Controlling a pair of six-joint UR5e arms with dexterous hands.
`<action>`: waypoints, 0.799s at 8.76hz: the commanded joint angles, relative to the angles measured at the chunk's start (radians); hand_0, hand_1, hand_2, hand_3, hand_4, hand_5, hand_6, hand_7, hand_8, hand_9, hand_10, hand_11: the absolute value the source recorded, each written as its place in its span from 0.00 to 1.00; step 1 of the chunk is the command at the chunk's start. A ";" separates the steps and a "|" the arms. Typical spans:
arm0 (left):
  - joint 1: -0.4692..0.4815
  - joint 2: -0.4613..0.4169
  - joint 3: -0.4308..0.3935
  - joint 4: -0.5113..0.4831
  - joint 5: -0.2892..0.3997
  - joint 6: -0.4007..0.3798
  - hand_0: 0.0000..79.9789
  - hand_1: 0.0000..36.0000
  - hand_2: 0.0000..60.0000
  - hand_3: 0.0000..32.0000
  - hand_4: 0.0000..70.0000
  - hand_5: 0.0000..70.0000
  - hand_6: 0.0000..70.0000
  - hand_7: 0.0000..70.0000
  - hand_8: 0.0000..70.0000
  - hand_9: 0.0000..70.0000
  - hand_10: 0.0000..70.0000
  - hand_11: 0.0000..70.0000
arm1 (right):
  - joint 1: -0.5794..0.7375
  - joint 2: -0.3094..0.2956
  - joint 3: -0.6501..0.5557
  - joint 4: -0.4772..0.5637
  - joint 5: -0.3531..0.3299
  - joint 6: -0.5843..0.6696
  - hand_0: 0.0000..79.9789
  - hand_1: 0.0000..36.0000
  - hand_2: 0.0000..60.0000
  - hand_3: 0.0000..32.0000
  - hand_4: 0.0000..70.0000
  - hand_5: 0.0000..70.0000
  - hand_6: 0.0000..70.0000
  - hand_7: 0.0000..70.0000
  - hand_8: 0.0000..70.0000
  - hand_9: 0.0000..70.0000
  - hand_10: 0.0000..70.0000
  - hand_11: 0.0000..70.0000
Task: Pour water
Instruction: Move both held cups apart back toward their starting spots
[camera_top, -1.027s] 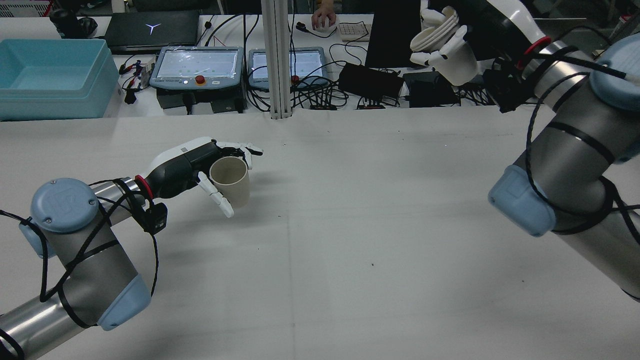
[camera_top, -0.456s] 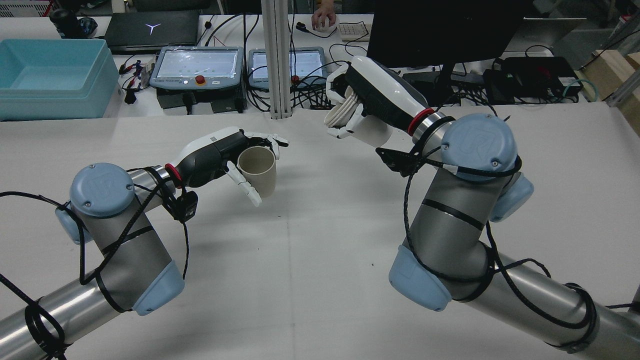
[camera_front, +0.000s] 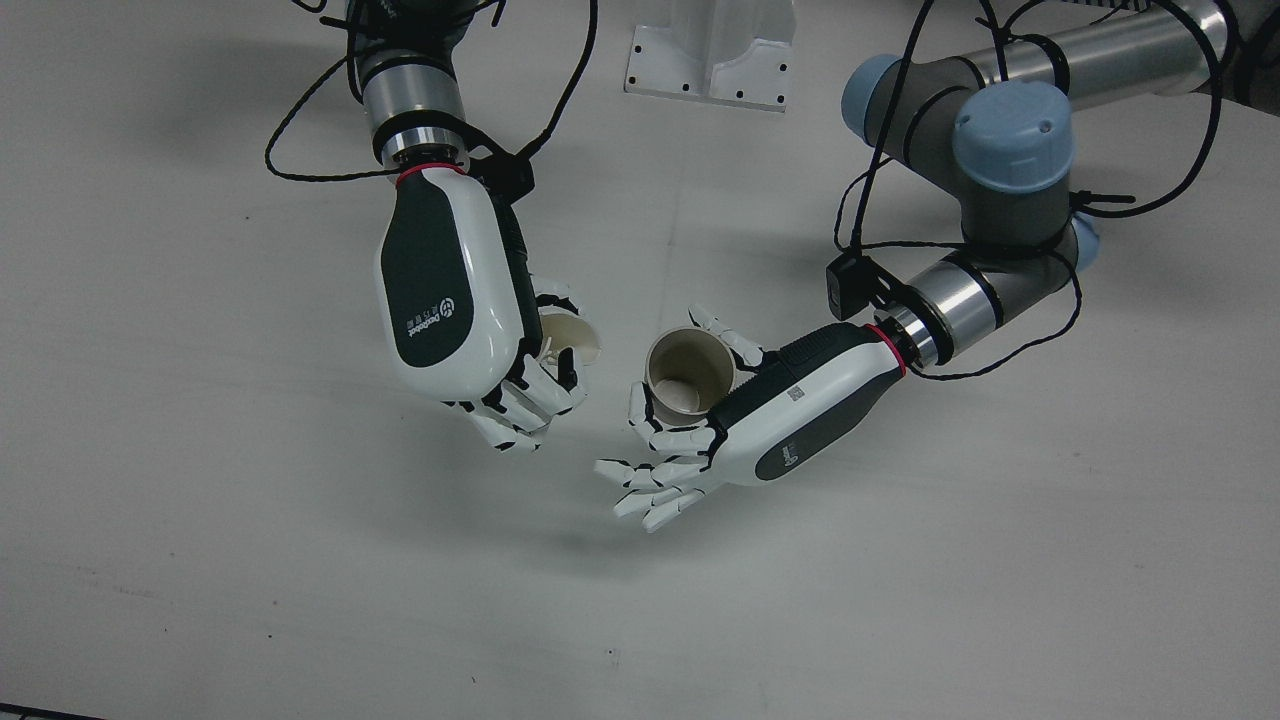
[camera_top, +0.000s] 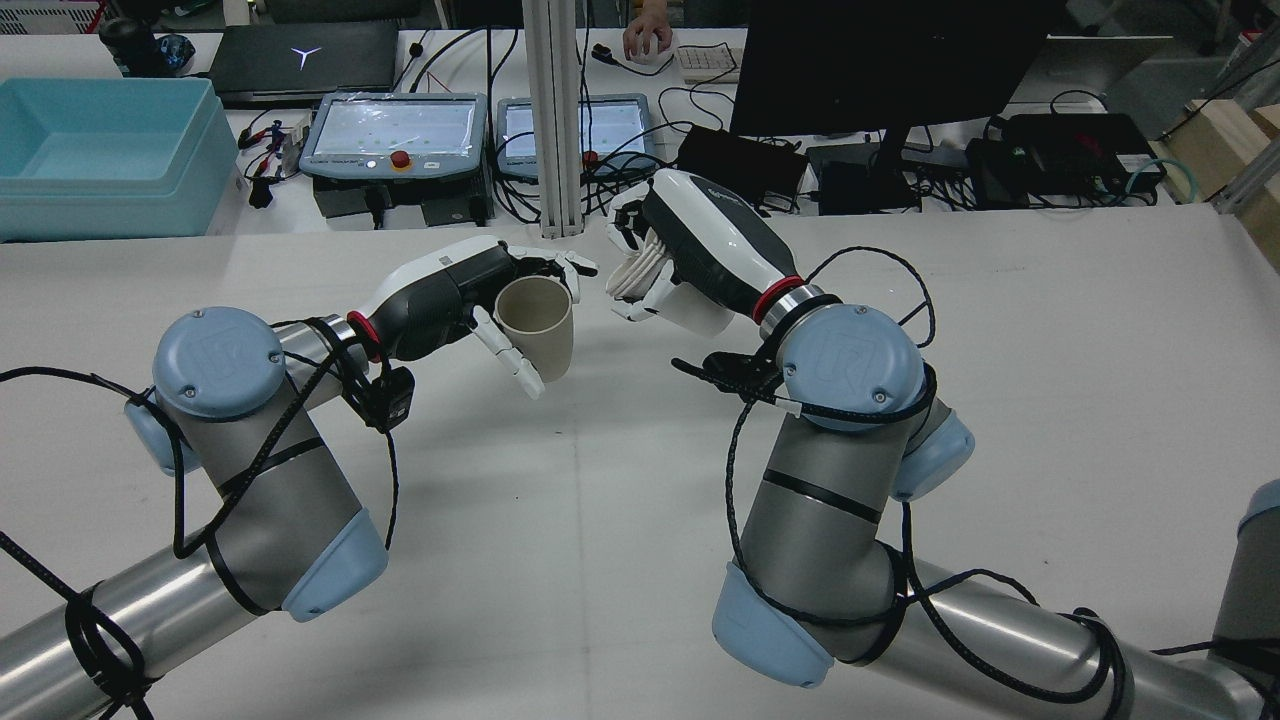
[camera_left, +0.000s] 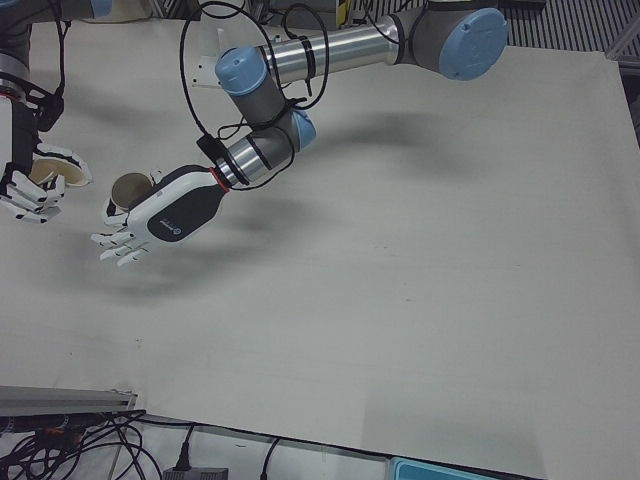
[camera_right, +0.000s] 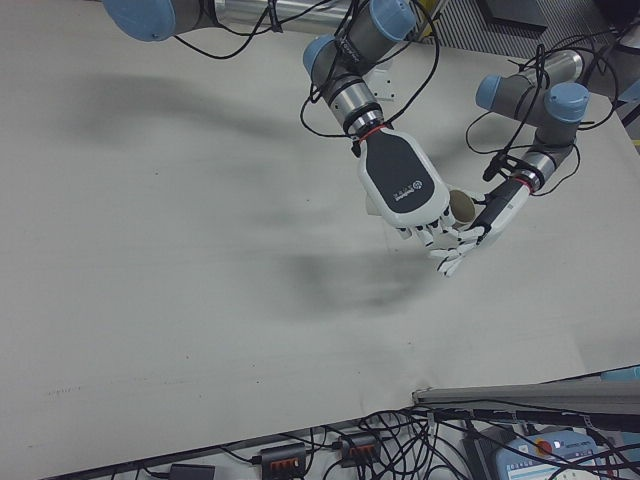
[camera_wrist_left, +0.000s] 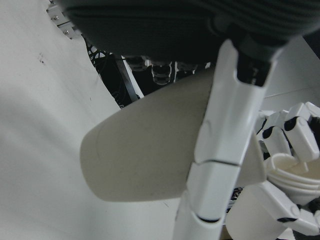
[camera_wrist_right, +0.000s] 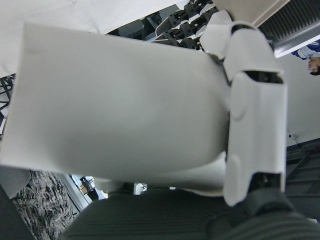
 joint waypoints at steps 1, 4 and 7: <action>-0.010 0.011 -0.003 0.002 0.000 -0.012 1.00 0.67 0.00 0.00 0.85 1.00 0.17 0.30 0.11 0.08 0.01 0.05 | 0.040 -0.071 0.175 0.005 0.014 0.009 0.98 1.00 1.00 0.00 0.76 1.00 0.92 1.00 0.53 0.72 0.95 1.00; -0.068 0.125 -0.050 -0.047 -0.001 -0.068 1.00 0.66 0.00 0.00 0.79 1.00 0.16 0.29 0.10 0.07 0.01 0.05 | 0.228 -0.426 0.514 0.003 -0.007 0.170 0.76 0.94 1.00 0.00 0.61 1.00 0.86 1.00 0.51 0.70 1.00 1.00; -0.179 0.343 -0.113 -0.164 0.005 -0.090 1.00 0.65 0.00 0.00 0.80 1.00 0.16 0.30 0.10 0.07 0.02 0.06 | 0.677 -0.663 0.646 0.002 -0.345 0.279 0.67 0.74 1.00 0.00 0.50 1.00 0.82 1.00 0.52 0.71 1.00 1.00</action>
